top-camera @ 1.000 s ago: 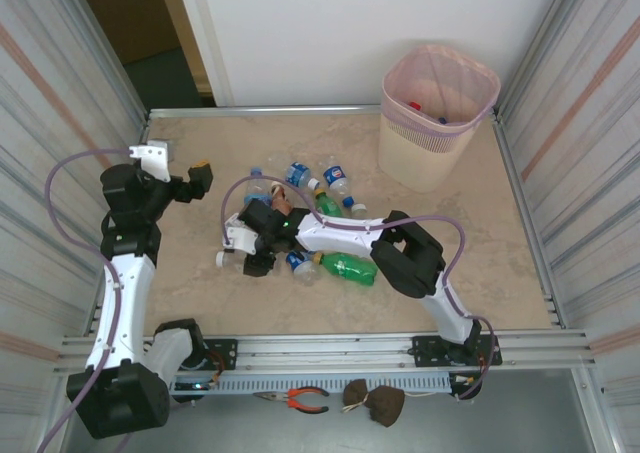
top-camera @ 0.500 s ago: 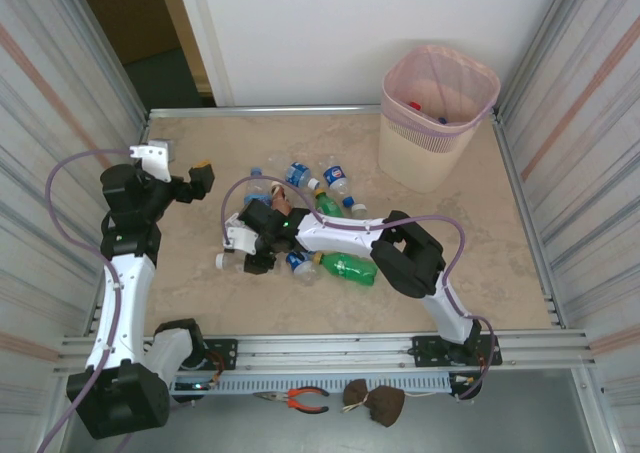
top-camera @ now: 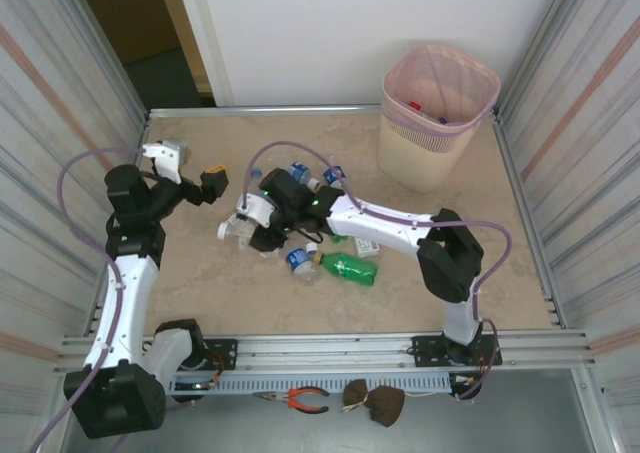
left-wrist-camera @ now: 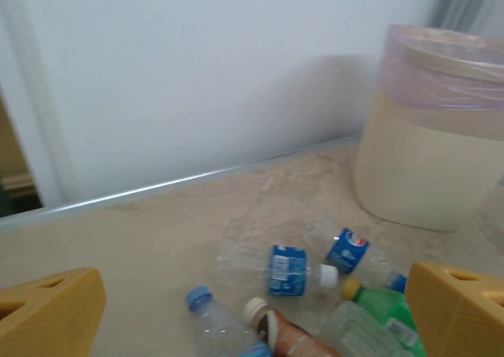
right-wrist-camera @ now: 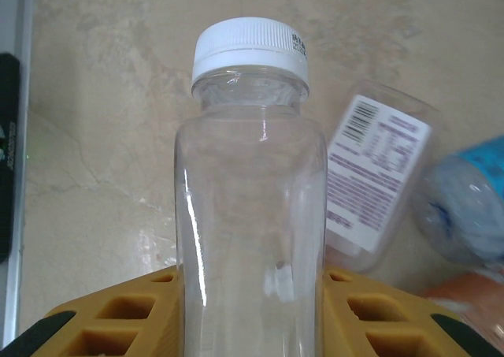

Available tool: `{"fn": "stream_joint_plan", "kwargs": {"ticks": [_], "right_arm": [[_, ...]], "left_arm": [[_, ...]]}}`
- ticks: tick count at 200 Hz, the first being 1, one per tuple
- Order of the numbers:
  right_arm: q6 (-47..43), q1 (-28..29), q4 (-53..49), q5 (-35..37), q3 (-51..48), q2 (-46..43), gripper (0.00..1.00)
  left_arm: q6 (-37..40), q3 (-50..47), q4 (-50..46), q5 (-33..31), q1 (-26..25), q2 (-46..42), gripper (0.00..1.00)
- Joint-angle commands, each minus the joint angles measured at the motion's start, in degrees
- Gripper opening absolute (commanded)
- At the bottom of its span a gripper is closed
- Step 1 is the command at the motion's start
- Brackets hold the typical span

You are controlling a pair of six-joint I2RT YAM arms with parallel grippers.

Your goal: Put the plastic bottles in the bin

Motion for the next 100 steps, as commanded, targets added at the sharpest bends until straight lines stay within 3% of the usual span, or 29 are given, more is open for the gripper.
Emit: {"fn": "stream_joint_plan", "kwargs": {"ticks": [1, 46, 100], "right_arm": [[6.1, -3.1, -0.4, -1.6, -3.2, -4.4, 0.35], [13.7, -11.7, -0.4, -0.9, -10.3, -13.0, 0.35], [19.7, -22.5, -3.1, -1.3, -13.3, -24.7, 0.37]], "left_arm": [[0.3, -1.4, 5.4, 8.1, -1.6, -1.4, 0.99], [4.0, -1.7, 5.1, 15.1, -6.2, -1.4, 0.99], [5.6, -2.4, 6.0, 17.4, -12.3, -1.1, 0.99]]}}
